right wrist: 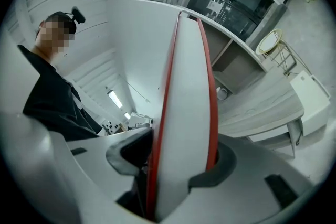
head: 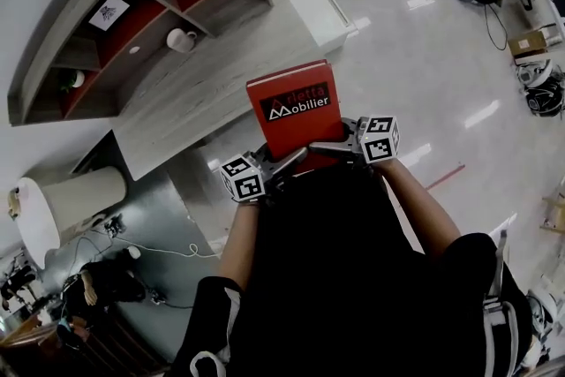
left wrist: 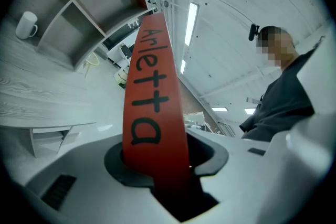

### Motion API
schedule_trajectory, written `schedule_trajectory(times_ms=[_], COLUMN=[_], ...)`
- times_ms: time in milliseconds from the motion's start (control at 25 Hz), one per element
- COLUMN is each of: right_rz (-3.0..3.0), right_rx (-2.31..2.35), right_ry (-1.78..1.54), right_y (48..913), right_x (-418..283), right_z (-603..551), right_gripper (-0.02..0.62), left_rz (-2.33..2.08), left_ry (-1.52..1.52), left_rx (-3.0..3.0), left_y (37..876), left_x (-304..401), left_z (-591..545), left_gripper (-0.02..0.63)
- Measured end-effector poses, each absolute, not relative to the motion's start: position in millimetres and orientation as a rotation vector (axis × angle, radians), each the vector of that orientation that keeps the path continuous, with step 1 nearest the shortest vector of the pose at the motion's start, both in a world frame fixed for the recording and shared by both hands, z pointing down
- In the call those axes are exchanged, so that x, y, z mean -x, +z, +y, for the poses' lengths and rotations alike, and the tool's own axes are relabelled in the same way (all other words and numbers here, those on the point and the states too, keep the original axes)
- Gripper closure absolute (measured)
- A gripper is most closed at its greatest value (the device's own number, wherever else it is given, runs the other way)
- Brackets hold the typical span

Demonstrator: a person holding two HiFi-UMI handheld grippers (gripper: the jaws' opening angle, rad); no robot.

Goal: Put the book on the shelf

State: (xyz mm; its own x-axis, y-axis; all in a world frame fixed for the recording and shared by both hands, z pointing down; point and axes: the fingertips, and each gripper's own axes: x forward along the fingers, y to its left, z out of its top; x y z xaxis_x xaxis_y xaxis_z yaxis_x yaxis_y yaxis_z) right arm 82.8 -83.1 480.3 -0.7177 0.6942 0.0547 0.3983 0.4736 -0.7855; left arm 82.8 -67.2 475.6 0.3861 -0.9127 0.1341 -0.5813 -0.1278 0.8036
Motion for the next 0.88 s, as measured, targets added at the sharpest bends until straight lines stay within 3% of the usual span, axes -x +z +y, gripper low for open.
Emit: schedule_trajectory(times_ms=[480,880], right_rz=[-2.268,-2.181], right_rx=[1.004,1.133], right_ry=[1.133,1.026], right_y=[491,505], right_x=[-73,-21], right_z=[-174,-188], right_gripper=[0.385,0.385], left_rz=[-1.429,-1.689], left_ry=[-0.524,-0.444], left_rx=[-1.732,-1.556], left_y=[487,504], left_x=[-72,-15], left_z=[-158,-167], left_gripper=[0.428,0.354])
